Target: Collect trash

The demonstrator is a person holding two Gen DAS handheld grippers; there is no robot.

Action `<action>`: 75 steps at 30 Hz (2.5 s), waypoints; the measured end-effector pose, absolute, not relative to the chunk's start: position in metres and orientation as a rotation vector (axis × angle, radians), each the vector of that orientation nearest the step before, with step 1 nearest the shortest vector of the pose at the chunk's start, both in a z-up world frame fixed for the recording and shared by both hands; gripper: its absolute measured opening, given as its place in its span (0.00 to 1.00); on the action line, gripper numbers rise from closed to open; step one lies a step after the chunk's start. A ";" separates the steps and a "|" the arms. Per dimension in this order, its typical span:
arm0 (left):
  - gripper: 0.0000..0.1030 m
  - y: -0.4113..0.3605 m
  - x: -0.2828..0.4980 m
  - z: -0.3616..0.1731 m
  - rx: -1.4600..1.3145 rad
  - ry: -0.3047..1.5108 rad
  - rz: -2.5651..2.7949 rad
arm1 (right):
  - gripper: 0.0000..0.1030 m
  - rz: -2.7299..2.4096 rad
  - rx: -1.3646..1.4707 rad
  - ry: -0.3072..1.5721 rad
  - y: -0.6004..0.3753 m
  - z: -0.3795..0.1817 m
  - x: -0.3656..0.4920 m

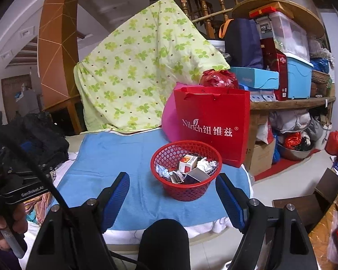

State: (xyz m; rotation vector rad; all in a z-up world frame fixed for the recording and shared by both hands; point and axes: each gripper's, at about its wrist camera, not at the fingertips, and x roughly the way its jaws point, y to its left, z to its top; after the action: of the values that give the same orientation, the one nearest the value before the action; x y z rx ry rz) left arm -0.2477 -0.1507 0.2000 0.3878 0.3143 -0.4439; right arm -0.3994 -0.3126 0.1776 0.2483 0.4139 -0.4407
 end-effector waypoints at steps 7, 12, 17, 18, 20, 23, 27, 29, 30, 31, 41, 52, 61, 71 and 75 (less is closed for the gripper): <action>0.98 -0.148 -0.258 0.209 0.389 0.294 -0.443 | 0.79 -0.447 0.270 0.418 -0.319 0.179 -0.407; 0.98 -0.149 -0.262 0.211 0.391 0.296 -0.448 | 0.79 -0.447 0.274 0.410 -0.320 0.180 -0.411; 0.98 -0.148 -0.261 0.210 0.388 0.294 -0.446 | 0.79 -0.461 0.266 0.398 -0.320 0.183 -0.415; 0.98 -0.148 -0.262 0.210 0.386 0.291 -0.442 | 0.79 -0.464 0.264 0.396 -0.319 0.182 -0.416; 0.98 -0.149 -0.264 0.211 0.389 0.288 -0.433 | 0.79 -0.471 0.260 0.390 -0.318 0.183 -0.418; 0.98 -0.152 -0.267 0.211 0.390 0.294 -0.430 | 0.79 -0.471 0.258 0.390 -0.319 0.183 -0.418; 0.98 -0.153 -0.269 0.212 0.383 0.297 -0.429 | 0.79 -0.463 0.265 0.383 -0.320 0.184 -0.420; 0.98 -0.153 -0.269 0.212 0.383 0.293 -0.425 | 0.79 -0.457 0.270 0.376 -0.320 0.186 -0.421; 0.98 -0.154 -0.270 0.212 0.380 0.294 -0.422 | 0.79 -0.455 0.272 0.374 -0.321 0.186 -0.421; 0.98 -0.155 -0.271 0.211 0.377 0.295 -0.422 | 0.80 -0.453 0.273 0.371 -0.321 0.187 -0.422; 0.98 -0.157 -0.265 0.209 0.372 0.318 -0.410 | 0.82 -0.438 0.277 0.381 -0.321 0.184 -0.417; 0.98 -0.154 -0.257 0.204 0.366 0.345 -0.414 | 0.82 -0.437 0.261 0.385 -0.316 0.181 -0.411; 0.98 -0.153 -0.256 0.202 0.365 0.349 -0.413 | 0.82 -0.441 0.252 0.397 -0.314 0.178 -0.405; 0.98 -0.150 -0.252 0.195 0.369 0.363 -0.420 | 0.82 -0.454 0.254 0.413 -0.318 0.173 -0.401; 0.98 -0.149 -0.251 0.193 0.372 0.367 -0.423 | 0.82 -0.454 0.253 0.411 -0.318 0.173 -0.402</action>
State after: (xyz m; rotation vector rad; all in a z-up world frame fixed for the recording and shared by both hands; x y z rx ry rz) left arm -0.2514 -0.1489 0.1934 0.3722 0.3668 -0.4227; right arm -0.4019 -0.3183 0.1725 0.2533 0.4115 -0.4545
